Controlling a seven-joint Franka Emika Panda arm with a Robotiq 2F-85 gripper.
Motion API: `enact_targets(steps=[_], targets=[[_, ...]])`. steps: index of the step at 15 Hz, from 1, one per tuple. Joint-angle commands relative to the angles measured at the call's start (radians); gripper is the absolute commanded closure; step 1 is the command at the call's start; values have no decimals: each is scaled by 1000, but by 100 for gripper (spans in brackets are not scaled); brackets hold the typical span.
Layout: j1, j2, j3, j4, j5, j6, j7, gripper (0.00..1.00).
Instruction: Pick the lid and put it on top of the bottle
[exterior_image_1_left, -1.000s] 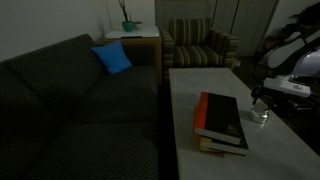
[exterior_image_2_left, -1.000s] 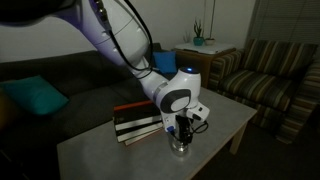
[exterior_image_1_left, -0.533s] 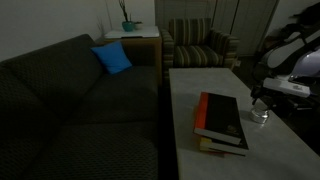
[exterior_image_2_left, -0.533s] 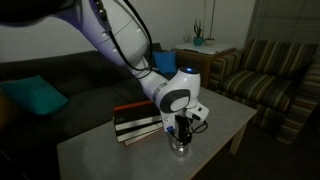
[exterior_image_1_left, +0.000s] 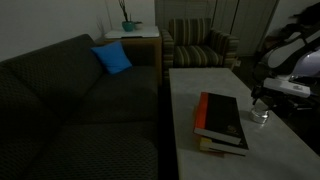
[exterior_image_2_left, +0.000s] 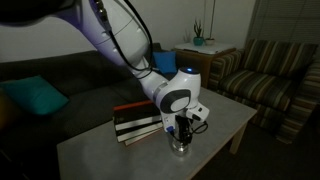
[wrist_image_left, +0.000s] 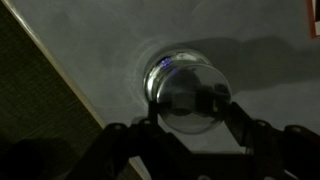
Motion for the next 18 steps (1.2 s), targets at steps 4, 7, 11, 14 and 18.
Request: enact_targets(steps=[4, 7, 11, 14, 18], targets=[[-3, 0, -5, -4, 22, -1, 34, 57], [-1, 0, -9, -4, 23, -4, 54, 57], [1, 0, -17, -5, 24, -4, 85, 57], [3, 0, -19, -3, 23, -9, 95, 57], [2, 0, -13, -1, 21, -17, 88, 57]])
